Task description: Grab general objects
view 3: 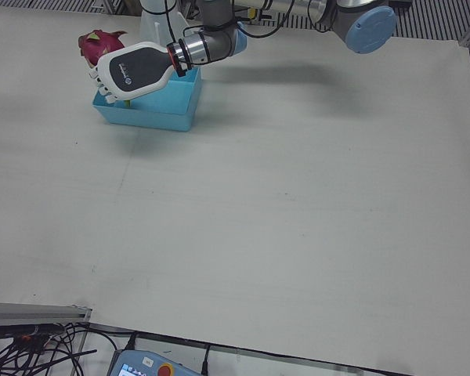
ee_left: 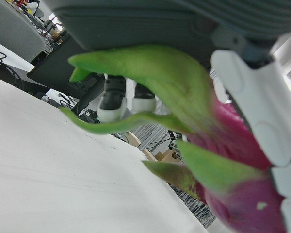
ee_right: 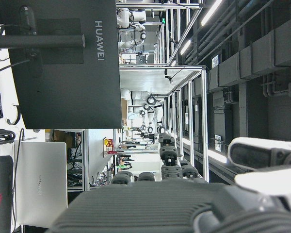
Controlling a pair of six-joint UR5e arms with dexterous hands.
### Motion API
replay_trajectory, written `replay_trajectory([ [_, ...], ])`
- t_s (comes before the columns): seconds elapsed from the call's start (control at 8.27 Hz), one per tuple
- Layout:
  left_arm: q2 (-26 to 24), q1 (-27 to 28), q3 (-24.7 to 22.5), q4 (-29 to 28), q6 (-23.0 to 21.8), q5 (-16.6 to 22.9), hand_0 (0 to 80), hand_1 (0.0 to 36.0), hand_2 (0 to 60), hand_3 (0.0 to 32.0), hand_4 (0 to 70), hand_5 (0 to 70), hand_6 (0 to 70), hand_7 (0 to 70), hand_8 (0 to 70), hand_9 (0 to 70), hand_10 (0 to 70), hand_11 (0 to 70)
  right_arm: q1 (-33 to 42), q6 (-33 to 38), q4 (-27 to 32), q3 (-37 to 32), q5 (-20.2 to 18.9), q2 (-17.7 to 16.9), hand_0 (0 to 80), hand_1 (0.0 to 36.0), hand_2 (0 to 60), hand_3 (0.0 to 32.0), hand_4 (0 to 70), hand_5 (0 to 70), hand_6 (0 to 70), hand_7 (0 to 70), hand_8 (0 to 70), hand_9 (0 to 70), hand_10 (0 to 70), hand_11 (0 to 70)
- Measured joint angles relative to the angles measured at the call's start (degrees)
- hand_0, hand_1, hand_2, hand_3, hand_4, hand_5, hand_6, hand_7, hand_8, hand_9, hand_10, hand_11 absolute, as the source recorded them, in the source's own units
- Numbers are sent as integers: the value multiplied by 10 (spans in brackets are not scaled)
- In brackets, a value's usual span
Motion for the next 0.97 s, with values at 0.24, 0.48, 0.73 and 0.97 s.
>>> replay_trajectory([
  [0.24, 16, 16, 7, -33, 5, -1, 518, 91, 36, 0, 271, 700, 362, 534, 279, 402, 332, 482, 0, 0, 0, 0, 0, 0, 0, 0, 0, 0, 0, 0, 0, 0, 0, 0, 0, 0],
  [0.48, 22, 23, 9, -43, 6, 0, 508, 94, 84, 0, 266, 700, 377, 554, 294, 422, 347, 500, 0, 0, 0, -1, 0, 0, 0, 0, 0, 0, 0, 0, 0, 0, 0, 0, 0, 0],
  [0.73, 23, 20, 8, -45, 6, 0, 505, 113, 151, 0, 249, 700, 346, 528, 268, 397, 356, 512, 0, 0, 0, -1, 0, 0, 0, 0, 0, 0, 0, 0, 0, 0, 0, 0, 0, 0],
  [0.97, 28, -12, 5, -45, -4, 3, 514, 188, 360, 0, 232, 700, 300, 438, 204, 299, 298, 443, 0, 0, 0, -1, 0, 0, 0, 0, 0, 0, 0, 0, 0, 0, 0, 0, 0, 0],
])
